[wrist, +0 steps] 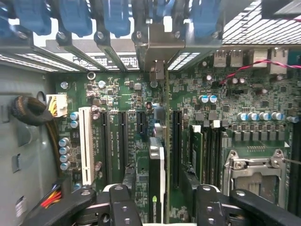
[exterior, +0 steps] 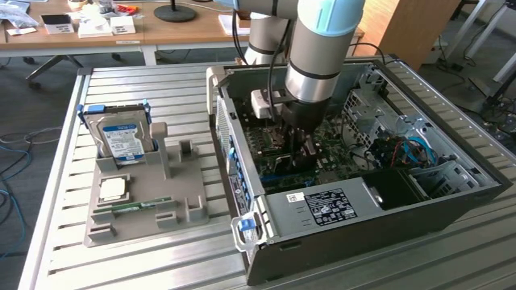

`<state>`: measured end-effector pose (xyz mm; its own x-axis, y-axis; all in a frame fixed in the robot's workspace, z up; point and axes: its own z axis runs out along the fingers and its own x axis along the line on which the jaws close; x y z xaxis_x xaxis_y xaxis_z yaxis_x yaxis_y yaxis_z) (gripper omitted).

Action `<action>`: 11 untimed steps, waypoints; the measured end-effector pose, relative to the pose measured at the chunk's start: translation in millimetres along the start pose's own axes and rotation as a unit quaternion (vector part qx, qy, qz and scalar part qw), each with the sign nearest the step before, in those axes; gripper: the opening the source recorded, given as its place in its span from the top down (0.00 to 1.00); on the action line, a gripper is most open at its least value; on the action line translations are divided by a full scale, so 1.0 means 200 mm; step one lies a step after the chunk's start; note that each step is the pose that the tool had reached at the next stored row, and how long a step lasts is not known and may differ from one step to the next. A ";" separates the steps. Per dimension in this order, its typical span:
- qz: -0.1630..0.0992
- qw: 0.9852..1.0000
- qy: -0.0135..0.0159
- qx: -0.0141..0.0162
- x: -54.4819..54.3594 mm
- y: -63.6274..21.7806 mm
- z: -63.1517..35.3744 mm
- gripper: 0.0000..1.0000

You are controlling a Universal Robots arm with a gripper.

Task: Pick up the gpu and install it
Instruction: 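Insert the gpu into the slot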

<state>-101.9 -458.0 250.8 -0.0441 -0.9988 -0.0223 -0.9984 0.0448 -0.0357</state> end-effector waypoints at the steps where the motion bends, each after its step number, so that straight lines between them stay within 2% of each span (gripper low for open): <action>1: 0.000 1.000 0.000 0.000 0.00 -0.001 -0.014 0.48; 11: 0.000 1.000 0.000 0.000 0.00 -0.005 -0.136 0.48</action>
<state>-101.9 -458.0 278.0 -0.0440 -0.9988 -0.0222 -0.9984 0.0448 -0.0358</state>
